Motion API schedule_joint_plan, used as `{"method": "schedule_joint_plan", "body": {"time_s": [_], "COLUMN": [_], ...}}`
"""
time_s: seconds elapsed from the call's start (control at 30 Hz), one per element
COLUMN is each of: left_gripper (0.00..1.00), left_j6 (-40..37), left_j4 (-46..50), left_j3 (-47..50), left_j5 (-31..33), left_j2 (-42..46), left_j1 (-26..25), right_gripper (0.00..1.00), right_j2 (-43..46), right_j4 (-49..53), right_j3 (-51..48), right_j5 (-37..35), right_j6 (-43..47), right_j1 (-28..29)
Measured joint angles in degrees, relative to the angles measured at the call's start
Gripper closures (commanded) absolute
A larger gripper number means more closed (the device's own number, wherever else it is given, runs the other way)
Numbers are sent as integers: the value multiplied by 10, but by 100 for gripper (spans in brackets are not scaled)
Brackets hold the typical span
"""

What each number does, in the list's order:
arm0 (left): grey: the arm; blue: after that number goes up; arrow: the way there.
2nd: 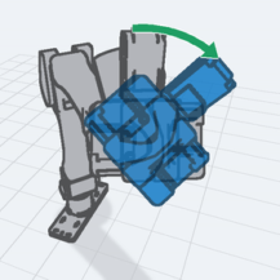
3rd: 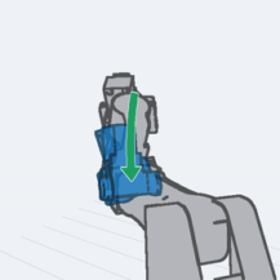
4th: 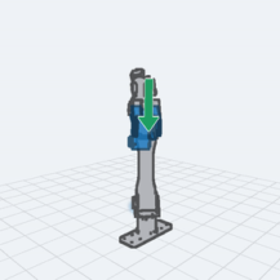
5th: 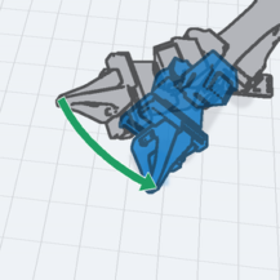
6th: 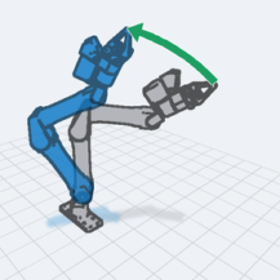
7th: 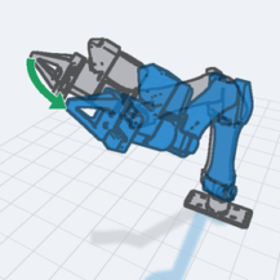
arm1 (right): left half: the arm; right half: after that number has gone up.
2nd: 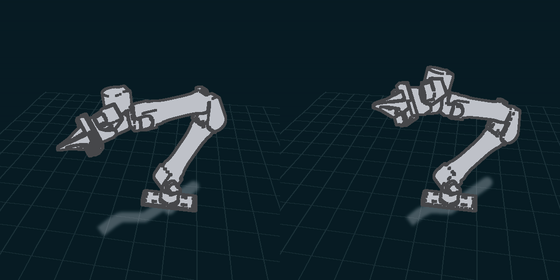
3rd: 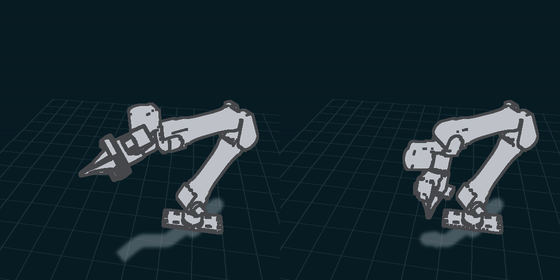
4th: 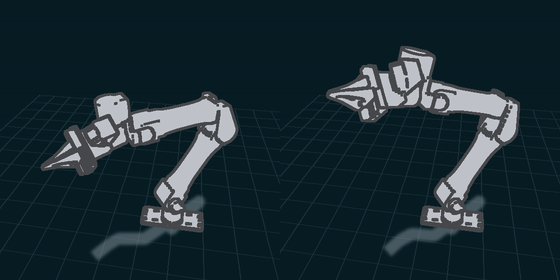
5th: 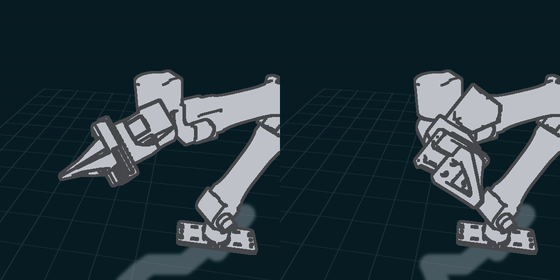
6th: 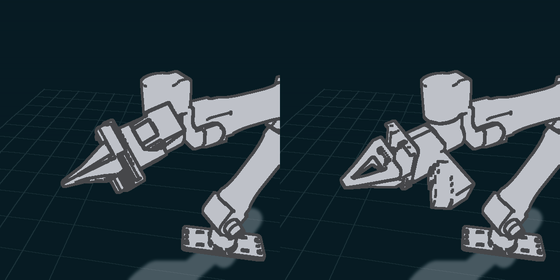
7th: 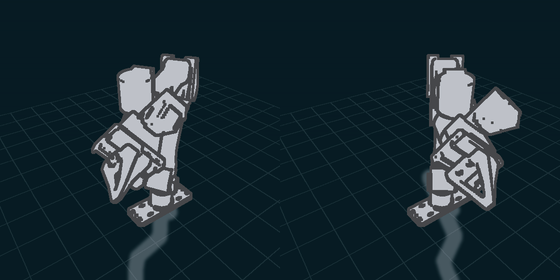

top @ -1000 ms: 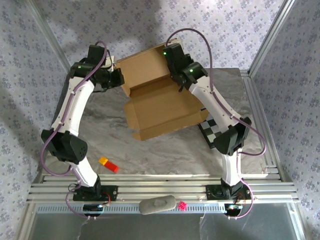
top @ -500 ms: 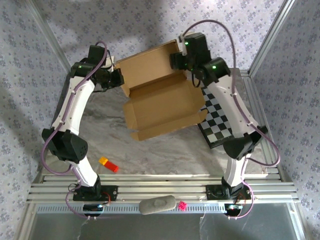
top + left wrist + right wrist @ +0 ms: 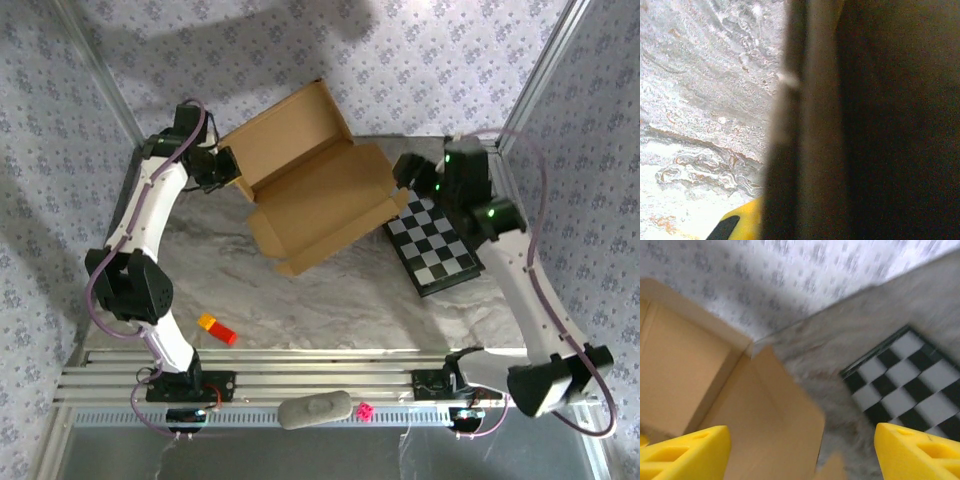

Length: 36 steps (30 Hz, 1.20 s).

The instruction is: Fold the paper box

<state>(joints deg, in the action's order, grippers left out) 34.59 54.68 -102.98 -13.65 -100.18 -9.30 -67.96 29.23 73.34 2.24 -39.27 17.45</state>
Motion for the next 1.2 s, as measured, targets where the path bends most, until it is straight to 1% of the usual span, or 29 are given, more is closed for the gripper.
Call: {"method": "schedule_joint_plan", "body": {"time_s": [0.07,0.17,0.33,0.47,0.63,0.67,0.73,0.8,0.87,0.93,0.97,1.03,1.1,1.2], "left_gripper": [100,100,100,100,100,100,100,100,100,100,95,80,69,56], "left_j6": [12,29,46,57,70,72,76,80,82,87,90,99,105,111], "left_j4": [-12,-30,-44,-57,-71,-74,-78,-81,-84,-86,-88,-96,-103,-111], "left_j3": [17,49,73,82,101,105,112,119,126,136,140,147,156,177], "left_j5": [0,0,0,-1,-5,-5,-7,-7,-7,-7,-9,-13,-17,-23], "left_j2": [1,8,17,28,39,39,40,41,43,46,48,53,61,76], "left_j1": [0,0,-1,-1,-1,-1,-1,-1,-1,-1,-1,0,-1,-5], "right_gripper": [17,16,18,24,38,43,56,72,86,97,100,100,100,100], "right_j2": [30,50,53,24,-44,-53,-64,-73,-82,-96,-105,-127,-148,-166], "right_j4": [-43,-87,-143,-193,-204,-204,-198,-178,-149,-110,-85,-35,9,67], "right_j3": [-95,-179,-223,-222,-195,-191,-184,-166,-136,-98,-73,-24,17,50], "right_j5": [30,67,112,133,141,141,136,125,108,89,80,64,40,13], "right_j6": [-36,-72,-115,-135,-143,-143,-143,-136,-123,-113,-107,-96,-83,-63], "right_j1": [24,59,69,81,111,116,122,127,130,132,133,135,140,145]}}
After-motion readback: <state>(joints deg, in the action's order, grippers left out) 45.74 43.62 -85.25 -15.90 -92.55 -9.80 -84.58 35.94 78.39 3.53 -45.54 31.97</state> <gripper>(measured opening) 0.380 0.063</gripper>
